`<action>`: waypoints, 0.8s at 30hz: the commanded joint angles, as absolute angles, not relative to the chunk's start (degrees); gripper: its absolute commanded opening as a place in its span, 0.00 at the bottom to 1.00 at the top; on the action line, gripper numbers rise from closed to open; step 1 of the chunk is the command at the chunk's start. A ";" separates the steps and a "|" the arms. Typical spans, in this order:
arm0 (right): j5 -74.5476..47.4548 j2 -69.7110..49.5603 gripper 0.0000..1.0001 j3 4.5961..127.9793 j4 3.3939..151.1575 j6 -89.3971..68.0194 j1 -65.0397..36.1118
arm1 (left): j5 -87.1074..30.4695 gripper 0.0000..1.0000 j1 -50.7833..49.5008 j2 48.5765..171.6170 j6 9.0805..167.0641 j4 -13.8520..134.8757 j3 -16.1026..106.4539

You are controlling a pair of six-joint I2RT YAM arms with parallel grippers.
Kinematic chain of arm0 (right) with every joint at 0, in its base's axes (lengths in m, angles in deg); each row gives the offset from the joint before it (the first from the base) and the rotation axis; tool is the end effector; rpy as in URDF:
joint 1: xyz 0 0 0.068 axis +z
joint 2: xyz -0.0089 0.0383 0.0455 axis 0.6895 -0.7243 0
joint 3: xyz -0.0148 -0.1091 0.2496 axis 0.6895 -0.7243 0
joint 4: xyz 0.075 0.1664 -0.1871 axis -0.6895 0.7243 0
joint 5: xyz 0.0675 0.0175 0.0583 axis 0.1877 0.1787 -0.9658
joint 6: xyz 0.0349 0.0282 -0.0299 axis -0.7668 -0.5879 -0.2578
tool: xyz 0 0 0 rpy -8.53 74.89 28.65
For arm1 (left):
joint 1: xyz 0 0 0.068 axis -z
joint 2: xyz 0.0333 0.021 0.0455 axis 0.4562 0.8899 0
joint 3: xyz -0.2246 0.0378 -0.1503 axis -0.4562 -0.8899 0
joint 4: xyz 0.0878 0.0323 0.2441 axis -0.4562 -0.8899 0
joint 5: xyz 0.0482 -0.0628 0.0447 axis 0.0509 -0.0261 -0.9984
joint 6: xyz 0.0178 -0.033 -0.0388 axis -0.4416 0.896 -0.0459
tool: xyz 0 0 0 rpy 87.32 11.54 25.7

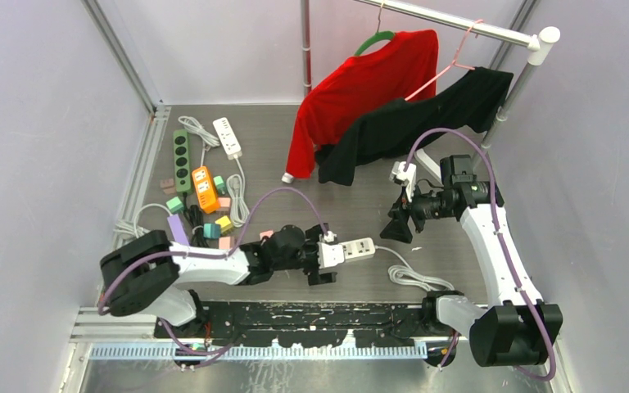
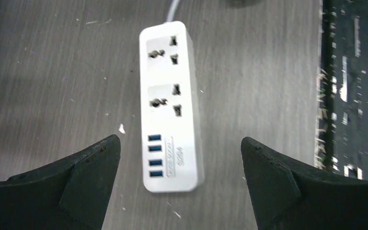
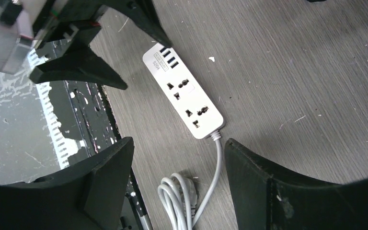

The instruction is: Pull the plug off the socket

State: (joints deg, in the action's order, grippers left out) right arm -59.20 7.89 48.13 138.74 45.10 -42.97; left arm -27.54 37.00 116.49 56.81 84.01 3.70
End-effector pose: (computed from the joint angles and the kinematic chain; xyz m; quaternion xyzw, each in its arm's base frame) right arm 0.1861 0.0306 0.2964 -0.4465 0.7597 0.3307 0.3379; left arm 0.1177 -0.2557 0.1749 0.5945 0.5993 -0.2629 0.4672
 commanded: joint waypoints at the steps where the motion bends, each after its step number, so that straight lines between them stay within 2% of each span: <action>1: -61.19 8.54 0.74 48.17 138.82 46.61 -43.27 | -22.29 0.95 34.53 121.87 54.20 93.07 8.53; 6: -61.19 8.95 0.75 47.93 138.82 47.26 -43.24 | -17.00 0.88 32.62 127.41 57.59 93.46 10.94; 7: -61.19 8.97 0.75 47.88 138.82 47.40 -43.13 | -16.80 0.83 32.45 128.62 58.21 93.33 11.31; 10: -61.23 9.04 0.75 47.74 138.95 47.49 -43.20 | -16.91 0.76 32.35 130.87 58.71 93.20 12.01; 17: -61.50 9.13 0.75 47.71 139.21 47.93 -43.19 | -20.38 0.48 32.11 131.58 59.87 93.31 11.94; 20: -61.61 9.05 0.75 47.74 139.32 48.05 -43.21 | -23.74 0.32 32.16 128.85 59.73 93.95 9.63; 21: -61.63 9.08 0.75 47.78 139.39 48.07 -43.16 | -24.85 0.25 32.13 127.76 59.71 94.48 8.58; 22: -61.63 9.10 0.75 47.78 139.43 48.05 -43.23 | -26.49 0.14 32.10 126.51 59.89 95.21 7.47; 24: -61.71 9.10 0.75 47.91 139.52 48.07 -43.20 | -30.09 0.01 32.14 123.39 60.94 95.42 4.99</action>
State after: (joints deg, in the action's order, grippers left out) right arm -59.68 7.89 47.30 138.98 47.06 -42.97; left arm -23.11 32.23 130.04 59.80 90.05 8.34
